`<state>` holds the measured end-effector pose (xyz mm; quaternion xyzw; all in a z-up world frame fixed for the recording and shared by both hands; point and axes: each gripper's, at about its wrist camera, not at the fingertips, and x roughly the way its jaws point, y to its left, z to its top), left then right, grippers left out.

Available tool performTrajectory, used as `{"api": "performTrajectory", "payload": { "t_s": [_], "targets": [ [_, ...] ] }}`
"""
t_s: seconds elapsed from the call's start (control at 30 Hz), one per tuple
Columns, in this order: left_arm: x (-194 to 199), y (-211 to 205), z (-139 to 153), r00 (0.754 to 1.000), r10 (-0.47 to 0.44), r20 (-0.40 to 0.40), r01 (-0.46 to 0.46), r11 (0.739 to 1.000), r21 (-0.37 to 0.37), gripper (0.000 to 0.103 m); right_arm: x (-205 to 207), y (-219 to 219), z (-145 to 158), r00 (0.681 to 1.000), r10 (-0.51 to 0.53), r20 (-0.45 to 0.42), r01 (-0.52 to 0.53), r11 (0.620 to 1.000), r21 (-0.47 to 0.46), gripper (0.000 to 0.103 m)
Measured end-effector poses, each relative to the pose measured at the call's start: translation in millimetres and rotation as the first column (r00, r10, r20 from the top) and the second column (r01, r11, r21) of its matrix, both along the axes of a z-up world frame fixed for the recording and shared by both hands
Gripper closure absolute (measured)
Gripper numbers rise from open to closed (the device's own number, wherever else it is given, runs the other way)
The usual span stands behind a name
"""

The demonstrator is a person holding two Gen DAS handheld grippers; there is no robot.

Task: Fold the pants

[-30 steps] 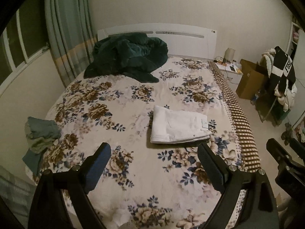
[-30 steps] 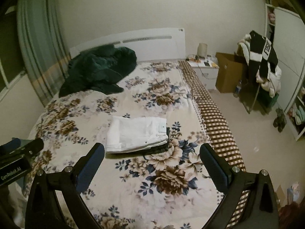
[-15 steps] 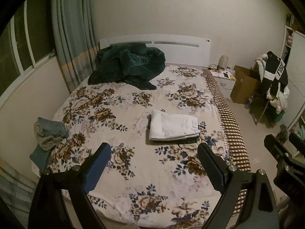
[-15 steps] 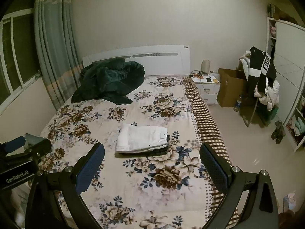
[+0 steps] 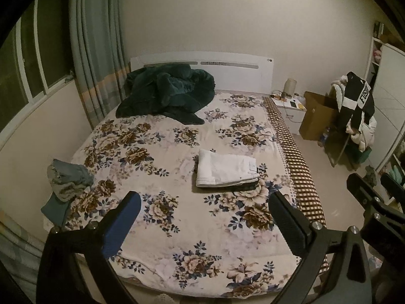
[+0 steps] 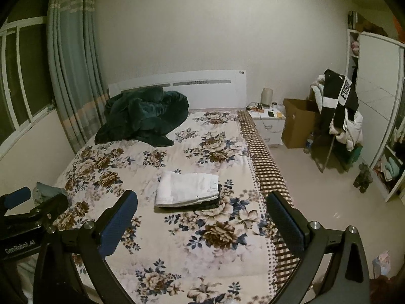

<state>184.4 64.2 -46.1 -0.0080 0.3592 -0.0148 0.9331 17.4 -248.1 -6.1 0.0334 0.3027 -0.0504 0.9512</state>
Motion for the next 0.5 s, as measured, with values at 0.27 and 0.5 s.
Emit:
{"api": "performTrajectory", "payload": {
  "t_s": [0.27, 0.5],
  "targets": [
    [-7.7, 0.9, 6.5, 0.999, 0.032, 0.013, -0.032, 0.999, 0.024, 0.000, -15.5, 0.9, 14.4, 1.000, -0.001, 0.014, 0.000, 1.000, 0.007, 0.000],
    [-11.6, -0.9, 11.1, 0.999, 0.034, 0.022, -0.034, 0.999, 0.029, 0.000, -19.8, -0.5, 21.2, 1.000, 0.001, 0.004, -0.001, 1.000, 0.012, 0.000]
  ]
}}
